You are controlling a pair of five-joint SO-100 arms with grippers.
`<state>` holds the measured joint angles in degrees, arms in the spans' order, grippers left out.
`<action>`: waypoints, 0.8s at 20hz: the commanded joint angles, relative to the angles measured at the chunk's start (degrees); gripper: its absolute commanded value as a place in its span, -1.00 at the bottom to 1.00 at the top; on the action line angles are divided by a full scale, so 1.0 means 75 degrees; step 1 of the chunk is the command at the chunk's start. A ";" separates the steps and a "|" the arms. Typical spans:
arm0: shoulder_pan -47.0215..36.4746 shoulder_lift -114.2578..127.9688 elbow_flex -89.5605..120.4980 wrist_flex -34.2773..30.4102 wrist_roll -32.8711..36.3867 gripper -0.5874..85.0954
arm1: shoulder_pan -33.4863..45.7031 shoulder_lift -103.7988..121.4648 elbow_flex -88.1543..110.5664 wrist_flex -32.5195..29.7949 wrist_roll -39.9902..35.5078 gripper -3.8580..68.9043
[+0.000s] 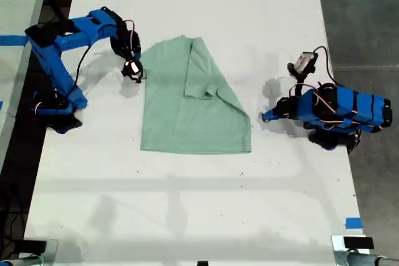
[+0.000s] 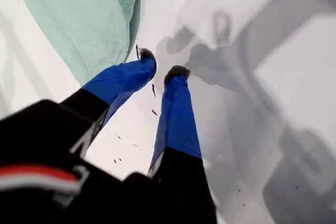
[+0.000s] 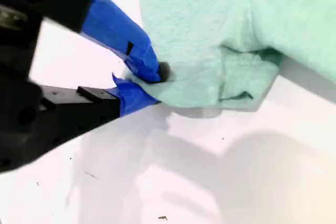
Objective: Fold t shirt
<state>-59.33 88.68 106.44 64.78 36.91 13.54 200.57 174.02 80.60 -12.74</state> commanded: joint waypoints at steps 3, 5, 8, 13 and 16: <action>0.1031 0.0328 -0.3703 0.2227 -0.0457 -0.98 | 0.0047 0.0047 0.0316 -0.0105 0.0070 -0.69; 0.1617 -0.0609 -0.6070 0.3234 -0.0715 -0.98 | 0.0047 0.0047 0.0316 -0.0105 0.0070 -0.69; 0.2461 -0.1688 -0.7266 0.3211 -0.1148 -0.98 | 0.0047 0.0047 0.0316 -0.0105 0.0070 -0.69; 0.3926 -0.3035 -0.7441 0.1805 -0.1852 -0.98 | 0.0047 0.0047 0.0316 -0.0105 0.0070 -0.69; 0.4418 -0.3891 -0.7582 0.1418 -0.2016 -0.98 | 0.0047 0.0047 0.0316 -0.0105 0.0070 -0.69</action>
<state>-28.65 60.47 52.82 77.26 23.20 13.54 200.57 174.02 80.60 -12.74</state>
